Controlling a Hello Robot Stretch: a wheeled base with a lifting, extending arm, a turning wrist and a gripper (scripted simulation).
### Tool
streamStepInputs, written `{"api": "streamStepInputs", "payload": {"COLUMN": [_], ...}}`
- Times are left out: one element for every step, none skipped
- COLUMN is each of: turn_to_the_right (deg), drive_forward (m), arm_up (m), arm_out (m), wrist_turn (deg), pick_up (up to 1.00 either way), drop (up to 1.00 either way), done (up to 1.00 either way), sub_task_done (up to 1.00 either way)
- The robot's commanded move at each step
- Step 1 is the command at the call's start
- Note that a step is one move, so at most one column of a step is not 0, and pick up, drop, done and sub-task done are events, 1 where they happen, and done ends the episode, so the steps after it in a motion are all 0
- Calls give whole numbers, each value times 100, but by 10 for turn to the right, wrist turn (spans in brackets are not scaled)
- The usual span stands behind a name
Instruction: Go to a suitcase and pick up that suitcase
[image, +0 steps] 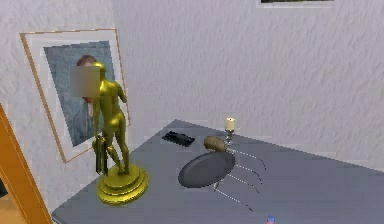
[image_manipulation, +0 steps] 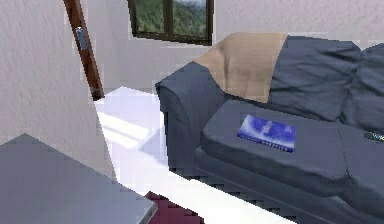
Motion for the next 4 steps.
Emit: {"api": "streamStepInputs", "payload": {"turn_to_the_right": [0,0,0,0], "drive_forward": [0,0,0,0], "arm_up": [-30,0,10,0], "arm_out": [0,0,0,0], "wrist_turn": [0,0,0,0], "pick_up": [0,100,0,0], "drop": [0,0,0,0], "done": [0,0,0,100], "sub_task_done": [0,0,0,0]}}
